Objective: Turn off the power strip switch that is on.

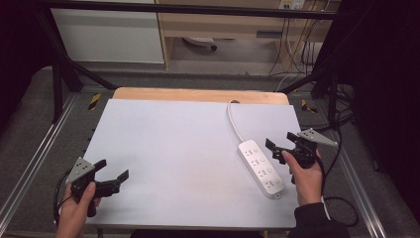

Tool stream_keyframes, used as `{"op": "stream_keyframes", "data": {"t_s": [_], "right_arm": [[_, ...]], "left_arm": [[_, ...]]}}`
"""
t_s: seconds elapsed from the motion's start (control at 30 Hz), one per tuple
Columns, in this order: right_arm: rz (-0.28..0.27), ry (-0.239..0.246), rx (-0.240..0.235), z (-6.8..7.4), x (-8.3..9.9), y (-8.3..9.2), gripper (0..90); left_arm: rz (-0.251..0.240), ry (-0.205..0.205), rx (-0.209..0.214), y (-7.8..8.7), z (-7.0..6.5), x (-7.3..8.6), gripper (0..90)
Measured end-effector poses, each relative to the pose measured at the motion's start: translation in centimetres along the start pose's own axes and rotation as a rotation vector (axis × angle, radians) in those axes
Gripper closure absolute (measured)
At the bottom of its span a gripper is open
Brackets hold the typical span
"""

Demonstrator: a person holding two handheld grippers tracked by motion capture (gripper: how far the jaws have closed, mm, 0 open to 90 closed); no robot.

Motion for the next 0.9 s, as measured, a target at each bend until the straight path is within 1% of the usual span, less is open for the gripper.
{"op": "stream_keyframes", "data": {"t_s": [0.1,0.2,0.4,0.47,0.53,0.57,0.67,0.7,0.73,0.77,0.87,0.9], "right_arm": [[-0.007,-0.005,0.000,0.2,-0.2,-0.3,13.7],[-0.013,-0.021,-0.020,0.3,-0.4,-0.5,18.5],[-0.009,-0.011,-0.033,0.9,-0.3,-1.0,29.5],[-0.012,0.001,-0.027,1.0,-0.3,-1.2,33.7],[-0.022,0.002,-0.015,1.1,-0.2,-1.3,42.1],[-0.022,0.002,-0.015,1.1,-0.2,-1.3,42.1],[-0.033,0.005,0.012,1.1,0.0,-1.3,48.1],[-0.034,0.009,0.010,1.1,0.1,-1.4,50.6],[-0.034,0.009,0.008,1.2,0.3,-1.5,54.9],[-0.034,0.009,0.008,1.2,0.3,-1.5,54.9],[-0.033,0.009,0.002,1.4,0.7,-1.7,61.2],[-0.035,0.016,0.006,1.4,0.8,-1.8,63.4]], "left_arm": [[0.000,-0.002,-0.001,0.0,0.0,0.0,5.6],[0.001,-0.001,0.000,0.0,0.0,0.0,5.6],[0.004,0.000,0.000,0.0,0.0,0.0,5.6],[0.003,0.001,0.001,-0.1,0.0,0.0,5.6],[0.003,-0.002,0.001,0.0,0.0,0.0,5.6],[0.003,-0.001,0.001,0.0,0.0,0.0,5.6],[0.006,-0.002,0.001,0.0,0.0,0.0,5.6],[0.005,0.001,0.001,-0.1,0.0,0.0,5.6],[0.008,-0.004,0.001,-0.1,0.1,0.0,5.6],[0.009,-0.002,0.002,-0.1,0.1,0.1,5.6],[0.008,0.001,0.001,-0.1,0.1,0.1,5.6],[0.007,0.002,0.001,-0.1,0.1,0.1,5.6]]}}
Point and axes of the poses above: each handheld gripper's, and its own axes: y roughly backward along the jaws, x roughly out of its underside, z roughly to its left, the point moved 3 cm from there along -y, roughly forward along the jaws, and after that the axes turned 12 degrees about x, right-handed, at the moved point
